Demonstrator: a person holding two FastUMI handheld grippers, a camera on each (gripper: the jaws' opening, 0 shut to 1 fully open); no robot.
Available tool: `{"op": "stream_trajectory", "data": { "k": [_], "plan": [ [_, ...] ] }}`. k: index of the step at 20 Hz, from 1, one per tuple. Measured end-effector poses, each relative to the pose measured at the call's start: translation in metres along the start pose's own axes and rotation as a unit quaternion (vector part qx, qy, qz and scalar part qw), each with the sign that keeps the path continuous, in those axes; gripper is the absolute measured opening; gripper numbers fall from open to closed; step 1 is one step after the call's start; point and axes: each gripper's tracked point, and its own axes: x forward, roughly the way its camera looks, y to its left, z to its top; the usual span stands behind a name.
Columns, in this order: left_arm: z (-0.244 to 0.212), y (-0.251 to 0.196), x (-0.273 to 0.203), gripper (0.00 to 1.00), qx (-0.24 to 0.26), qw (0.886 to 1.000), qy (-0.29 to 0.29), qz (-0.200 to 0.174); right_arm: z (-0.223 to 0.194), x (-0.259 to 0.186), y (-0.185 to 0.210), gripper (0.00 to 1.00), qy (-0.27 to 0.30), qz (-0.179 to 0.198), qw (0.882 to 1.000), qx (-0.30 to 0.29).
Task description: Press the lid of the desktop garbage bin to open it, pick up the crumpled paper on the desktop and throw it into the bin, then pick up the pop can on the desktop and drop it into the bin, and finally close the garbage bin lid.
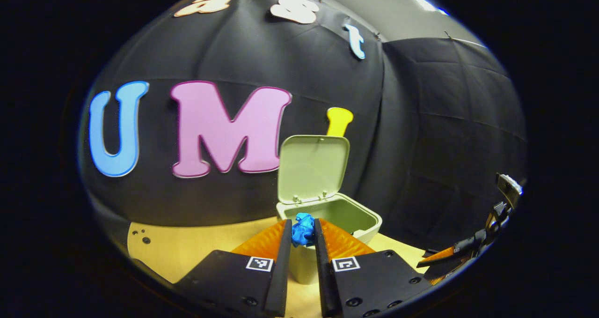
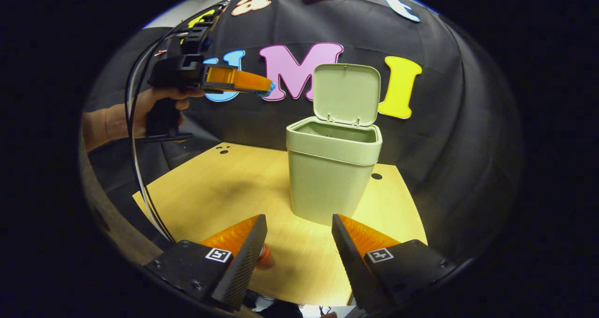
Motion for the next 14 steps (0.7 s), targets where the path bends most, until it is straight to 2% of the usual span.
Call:
{"op": "stream_trajectory", "data": {
  "k": [4,10,14],
  "plan": [
    [-0.01,-0.011,0.038,0.31,0.002,1.0,0.017,-0.026,-0.004,-0.014,-0.003,0.89,0.007,-0.027,1.0,-0.009],
    [-0.042,-0.01,0.08,0.32,0.009,0.998,0.059,-0.018,-0.01,-0.03,-0.016,0.89,0.013,-0.066,0.998,-0.006],
    [-0.052,-0.013,0.087,0.4,0.018,0.997,0.07,-0.019,-0.011,-0.034,-0.021,0.89,0.014,-0.081,0.997,0.004]
  ]
}}
